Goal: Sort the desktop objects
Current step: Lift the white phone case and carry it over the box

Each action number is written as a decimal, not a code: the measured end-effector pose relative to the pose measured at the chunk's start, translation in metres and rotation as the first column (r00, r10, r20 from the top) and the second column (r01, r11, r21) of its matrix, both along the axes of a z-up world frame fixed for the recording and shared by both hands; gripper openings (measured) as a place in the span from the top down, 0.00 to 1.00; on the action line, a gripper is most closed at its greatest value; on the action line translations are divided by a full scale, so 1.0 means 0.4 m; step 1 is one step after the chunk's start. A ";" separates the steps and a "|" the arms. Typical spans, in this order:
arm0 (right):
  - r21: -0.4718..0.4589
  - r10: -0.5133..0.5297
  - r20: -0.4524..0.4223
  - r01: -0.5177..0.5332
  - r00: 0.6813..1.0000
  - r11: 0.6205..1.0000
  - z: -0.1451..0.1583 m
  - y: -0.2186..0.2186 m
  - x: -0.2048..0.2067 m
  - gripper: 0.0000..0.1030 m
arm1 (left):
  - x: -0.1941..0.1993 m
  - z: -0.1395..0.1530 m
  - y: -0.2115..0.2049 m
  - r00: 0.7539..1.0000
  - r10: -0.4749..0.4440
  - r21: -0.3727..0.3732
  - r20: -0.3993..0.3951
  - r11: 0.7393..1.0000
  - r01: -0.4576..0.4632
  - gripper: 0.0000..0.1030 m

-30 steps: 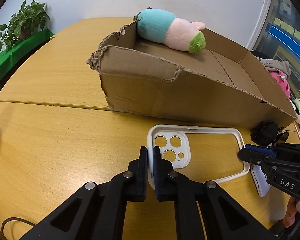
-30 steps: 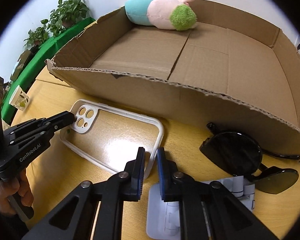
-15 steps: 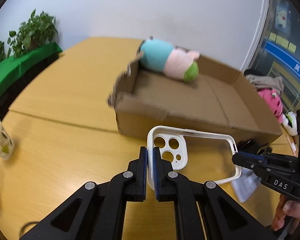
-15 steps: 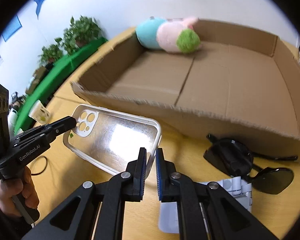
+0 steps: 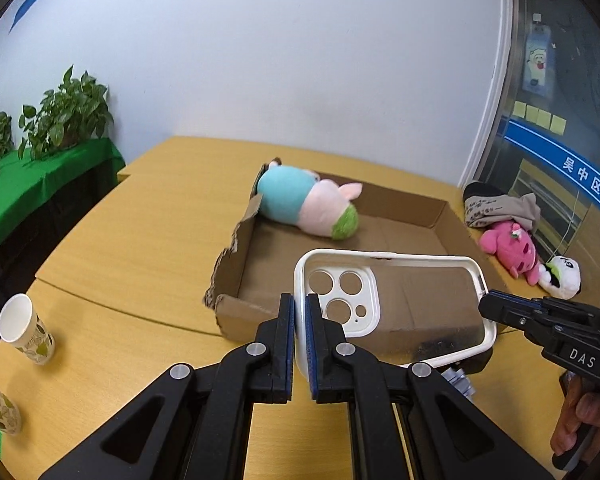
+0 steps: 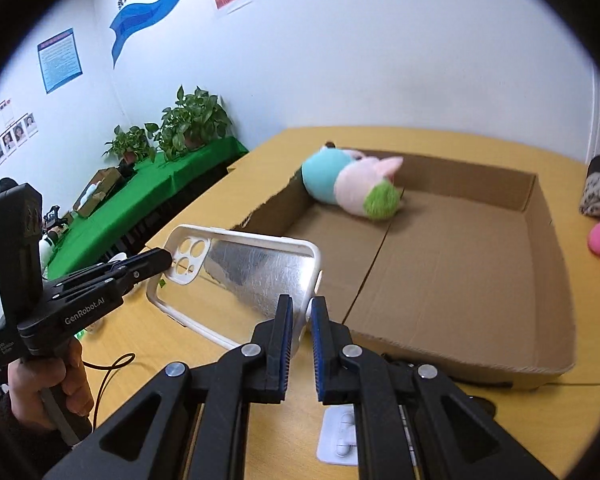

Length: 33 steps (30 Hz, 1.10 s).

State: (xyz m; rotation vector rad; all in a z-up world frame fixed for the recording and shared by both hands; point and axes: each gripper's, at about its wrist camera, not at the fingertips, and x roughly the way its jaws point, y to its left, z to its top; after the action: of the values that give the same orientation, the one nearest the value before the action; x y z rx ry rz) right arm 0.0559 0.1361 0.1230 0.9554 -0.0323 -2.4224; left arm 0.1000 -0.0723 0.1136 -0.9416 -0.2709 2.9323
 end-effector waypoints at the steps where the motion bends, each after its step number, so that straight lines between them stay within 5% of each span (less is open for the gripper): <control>1: 0.004 0.002 -0.004 -0.002 1.000 1.000 0.007 0.002 0.000 0.92 | 0.003 0.009 0.002 1.000 0.003 0.002 -0.009 1.000 -0.003 0.96; 15: 0.058 -0.024 -0.102 0.030 0.994 0.998 0.154 -0.005 -0.020 0.92 | -0.048 0.152 0.003 0.993 -0.020 0.003 -0.117 1.000 0.020 0.96; 33: 0.074 -0.102 -0.110 0.110 0.989 0.991 0.196 0.002 -0.103 0.92 | -0.189 0.153 0.017 0.991 -0.089 0.031 -0.098 0.995 0.092 0.96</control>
State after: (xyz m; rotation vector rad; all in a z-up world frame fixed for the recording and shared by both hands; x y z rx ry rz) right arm 0.0145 0.1368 0.2012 0.8788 0.0542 -2.5863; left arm 0.0242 -0.0657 0.1747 -0.7831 -0.2676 2.8695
